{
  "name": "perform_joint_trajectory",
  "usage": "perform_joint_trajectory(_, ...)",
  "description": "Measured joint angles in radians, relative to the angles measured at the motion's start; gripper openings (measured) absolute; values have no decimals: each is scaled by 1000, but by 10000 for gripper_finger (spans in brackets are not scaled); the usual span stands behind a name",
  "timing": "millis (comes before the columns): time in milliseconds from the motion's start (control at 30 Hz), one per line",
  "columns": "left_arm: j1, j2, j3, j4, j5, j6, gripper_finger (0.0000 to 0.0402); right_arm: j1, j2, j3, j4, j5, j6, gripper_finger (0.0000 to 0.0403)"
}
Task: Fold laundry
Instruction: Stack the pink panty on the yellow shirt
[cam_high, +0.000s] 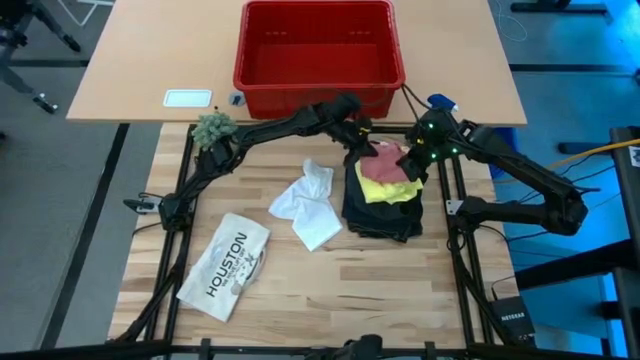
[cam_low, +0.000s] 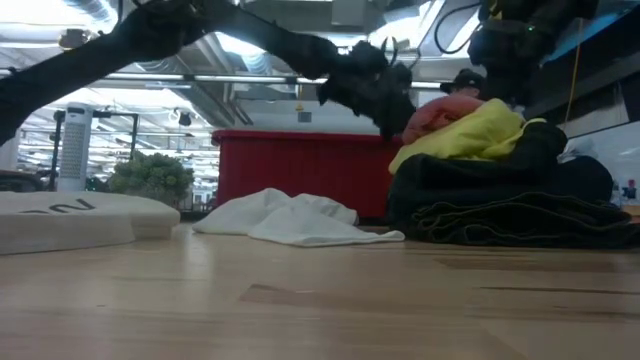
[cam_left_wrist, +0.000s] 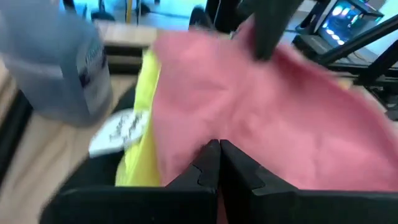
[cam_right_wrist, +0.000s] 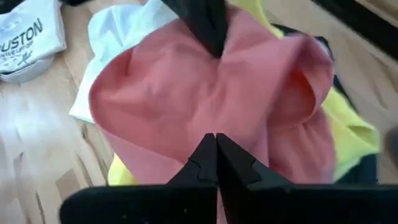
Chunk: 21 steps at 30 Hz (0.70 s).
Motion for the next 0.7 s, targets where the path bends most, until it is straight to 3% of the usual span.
perform_joint_trajectory(267, 2, 26, 0, -6, 4, -9, 0, 0, -7, -153, 67, -64, 42, 0)
perform_joint_trajectory(467, 6, 26, 0, -8, 4, -10, 0, 19, -79, -158, 77, -170, 54, 0)
perform_joint_trajectory(600, 13, 27, 0, -7, 4, -10, 0, 68, -151, -128, 63, -170, 66, 0)
perform_joint_trajectory(700, 14, 27, 0, -4, 4, -15, 0, 81, -188, -117, 88, -103, 106, 0)
